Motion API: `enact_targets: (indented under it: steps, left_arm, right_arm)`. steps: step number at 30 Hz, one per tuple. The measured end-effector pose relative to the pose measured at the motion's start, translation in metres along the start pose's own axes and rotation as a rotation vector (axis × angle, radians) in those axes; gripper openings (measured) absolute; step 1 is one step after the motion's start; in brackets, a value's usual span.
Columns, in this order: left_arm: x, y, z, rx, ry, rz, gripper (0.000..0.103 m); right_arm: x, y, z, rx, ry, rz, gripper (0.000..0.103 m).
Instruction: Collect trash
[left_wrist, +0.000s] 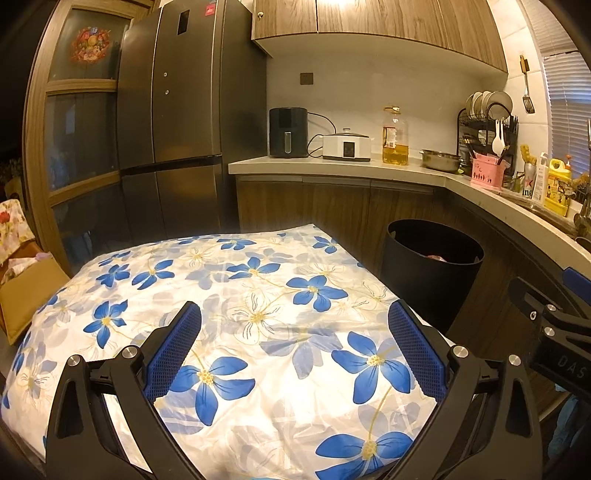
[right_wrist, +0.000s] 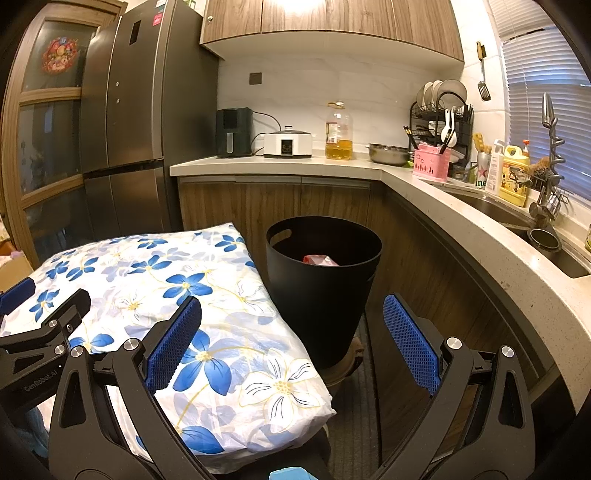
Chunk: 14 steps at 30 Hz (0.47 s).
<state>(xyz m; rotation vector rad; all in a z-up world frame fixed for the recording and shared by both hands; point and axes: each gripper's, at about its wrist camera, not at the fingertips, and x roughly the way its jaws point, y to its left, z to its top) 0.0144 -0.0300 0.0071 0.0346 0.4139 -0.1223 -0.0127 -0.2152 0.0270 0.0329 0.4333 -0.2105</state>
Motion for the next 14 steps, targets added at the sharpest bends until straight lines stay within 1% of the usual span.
enact_targets:
  steps: [1, 3, 5, 6, 7, 8, 9, 14]
  left_arm:
    - [-0.0005, -0.0001, -0.0006, 0.003, -0.005, -0.005, 0.090]
    - [0.0003, -0.0026, -0.0018, 0.027, -0.009, 0.009, 0.084]
    - [0.0014, -0.0031, -0.0027, 0.029, -0.004, 0.017, 0.083]
    - [0.0013, -0.0023, -0.0024, 0.020, -0.003, 0.014, 0.084]
    - [0.0015, -0.0016, -0.0016, 0.014, 0.001, 0.020, 0.088]
    - [0.0015, -0.0011, -0.0007, 0.011, 0.000, 0.019, 0.091]
    - [0.0008, -0.0001, 0.0000, 0.003, -0.003, 0.016, 0.098]
    - [-0.0015, 0.0034, 0.0005, -0.019, -0.009, 0.023, 0.098]
  right_arm:
    - [0.0000, 0.0000, 0.0002, 0.000, 0.000, 0.000, 0.098]
    - [0.0001, -0.0002, 0.0008, 0.000, 0.000, -0.001, 0.098]
    - [-0.0002, 0.0001, 0.0002, 0.000, -0.002, -0.001, 0.098]
    - [0.0001, 0.0002, 0.0001, 0.000, -0.001, -0.002, 0.098]
    - [0.0002, -0.0005, 0.0001, 0.001, -0.001, -0.004, 0.098]
    - [-0.0001, -0.0009, -0.0009, 0.003, -0.001, -0.005, 0.098]
    - [0.0003, -0.0017, -0.0005, 0.004, 0.000, -0.006, 0.098]
    - [-0.0004, -0.0019, -0.0019, 0.003, -0.002, -0.006, 0.098]
